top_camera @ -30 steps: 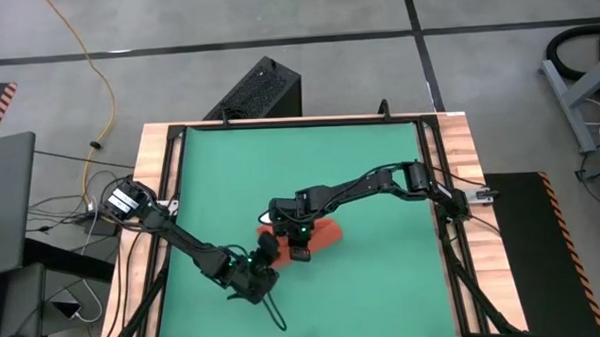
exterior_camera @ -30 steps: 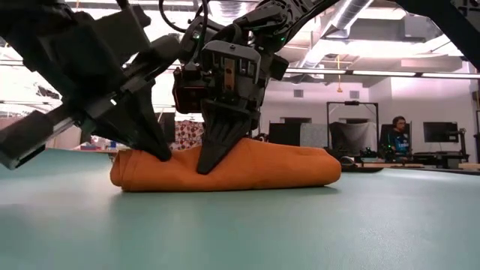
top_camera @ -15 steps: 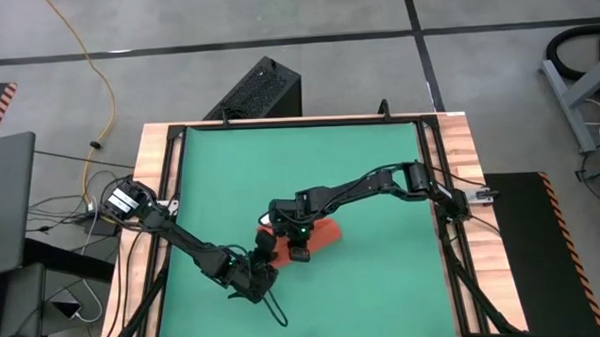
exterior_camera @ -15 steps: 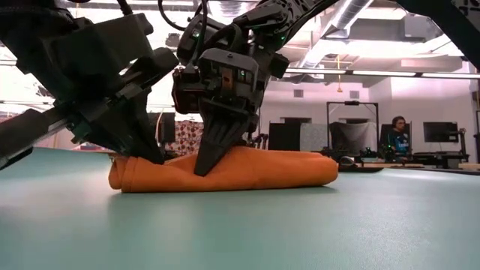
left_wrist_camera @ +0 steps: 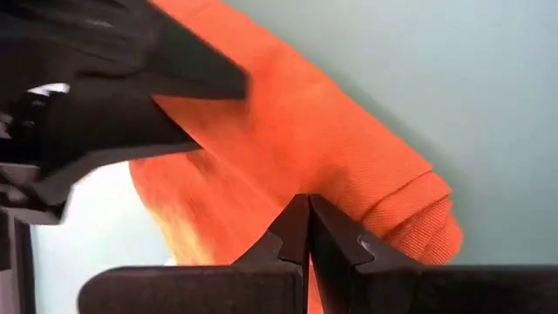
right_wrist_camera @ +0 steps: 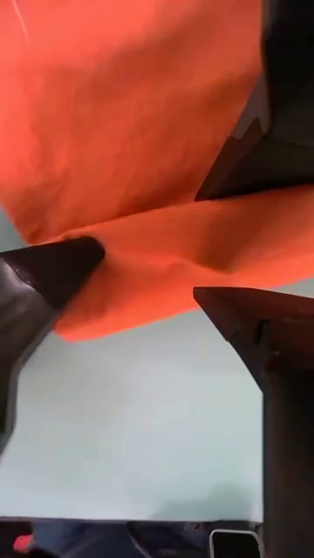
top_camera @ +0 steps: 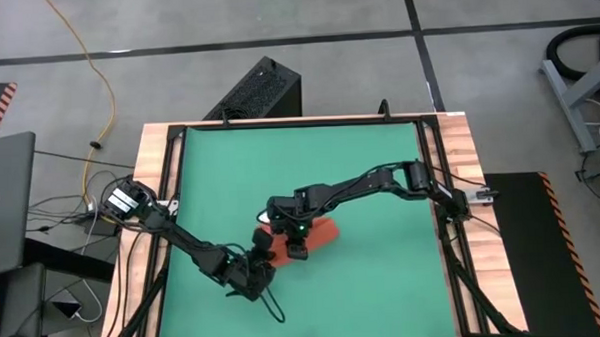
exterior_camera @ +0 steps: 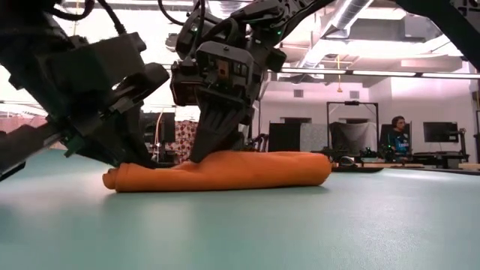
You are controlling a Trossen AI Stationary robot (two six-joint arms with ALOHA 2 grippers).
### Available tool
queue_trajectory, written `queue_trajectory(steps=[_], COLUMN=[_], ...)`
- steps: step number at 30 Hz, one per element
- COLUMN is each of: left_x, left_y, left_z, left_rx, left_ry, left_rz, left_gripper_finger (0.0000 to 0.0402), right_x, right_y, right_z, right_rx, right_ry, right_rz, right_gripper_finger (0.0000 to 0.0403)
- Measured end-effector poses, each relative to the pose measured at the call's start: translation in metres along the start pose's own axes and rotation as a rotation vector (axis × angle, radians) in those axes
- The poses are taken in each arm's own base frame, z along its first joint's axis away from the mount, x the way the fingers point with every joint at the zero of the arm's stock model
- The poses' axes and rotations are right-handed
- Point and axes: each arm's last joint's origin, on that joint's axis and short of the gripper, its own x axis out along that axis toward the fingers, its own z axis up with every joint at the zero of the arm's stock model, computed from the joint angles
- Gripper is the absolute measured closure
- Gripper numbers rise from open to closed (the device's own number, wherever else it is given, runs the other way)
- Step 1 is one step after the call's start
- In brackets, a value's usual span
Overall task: Roll towel into tight, uniform cylinder
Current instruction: Roll the orange towel
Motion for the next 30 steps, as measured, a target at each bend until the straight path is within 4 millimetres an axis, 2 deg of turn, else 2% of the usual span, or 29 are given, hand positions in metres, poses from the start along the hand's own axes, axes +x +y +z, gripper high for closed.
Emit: queue_trajectory(steps=[6, 10, 14, 17, 19, 23, 27, 30], left_x=[0.001, 0.002, 0.001, 0.001, 0.001, 0.0, -0.001, 0.0], left_y=[-0.002, -0.002, -0.002, -0.002, -0.003, -0.006, -0.006, -0.006], left_z=[-0.008, -0.008, -0.009, -0.011, -0.013, -0.018, -0.02, -0.019], left_rx=[-0.009, 0.0, 0.011, 0.025, 0.064, 0.2, 0.257, 0.279], left_ry=[0.017, 0.02, 0.032, 0.047, 0.064, 0.101, 0.116, 0.11], left_rz=[0.004, 0.004, 0.021, 0.014, -0.004, -0.045, -0.057, -0.058], left_gripper_finger=[0.0401, 0.0401, 0.0401, 0.0401, 0.0401, 0.0401, 0.0401, 0.0401], right_x=[-0.02, -0.043, -0.061, -0.075, -0.082, -0.077, -0.06, -0.042], right_y=[-0.015, -0.015, 0.004, 0.023, 0.032, 0.037, 0.046, 0.043], right_z=[0.005, 0.008, -0.003, -0.024, -0.039, -0.062, -0.089, -0.107], right_rx=[-0.036, -0.066, -0.162, -0.222, -0.246, -0.298, -0.385, -0.407], right_ry=[-0.002, -0.032, -0.007, -0.01, -0.075, -0.334, -0.448, -0.483], right_rz=[-0.064, -0.114, -0.175, -0.259, -0.297, -0.302, -0.291, -0.328], right_gripper_finger=[0.0232, 0.0232, 0.0238, 0.025, 0.0261, 0.0279, 0.0285, 0.0286])
